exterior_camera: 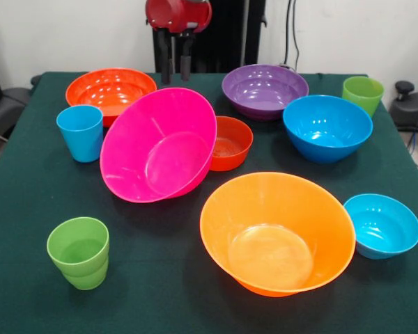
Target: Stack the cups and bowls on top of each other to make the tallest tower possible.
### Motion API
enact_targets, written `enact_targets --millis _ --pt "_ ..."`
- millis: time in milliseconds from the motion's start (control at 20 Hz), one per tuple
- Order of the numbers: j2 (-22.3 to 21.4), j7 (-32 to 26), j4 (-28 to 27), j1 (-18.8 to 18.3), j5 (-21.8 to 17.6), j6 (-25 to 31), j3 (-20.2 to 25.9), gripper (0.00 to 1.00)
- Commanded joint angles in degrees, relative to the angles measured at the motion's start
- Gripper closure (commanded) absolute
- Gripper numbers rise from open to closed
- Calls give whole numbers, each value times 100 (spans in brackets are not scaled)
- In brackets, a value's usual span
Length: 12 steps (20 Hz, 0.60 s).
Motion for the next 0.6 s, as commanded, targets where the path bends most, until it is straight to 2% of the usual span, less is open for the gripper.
enact_targets --millis 50,250,450,600 --pt "450 572 -198 284 -593 -274 -652 0" --pt "551 563 -242 351 -548 -329 -777 0" --pt "892 113 -315 154 -71 -176 -605 0" --pt "1112 16 -373 70 -114 -260 -582 0"
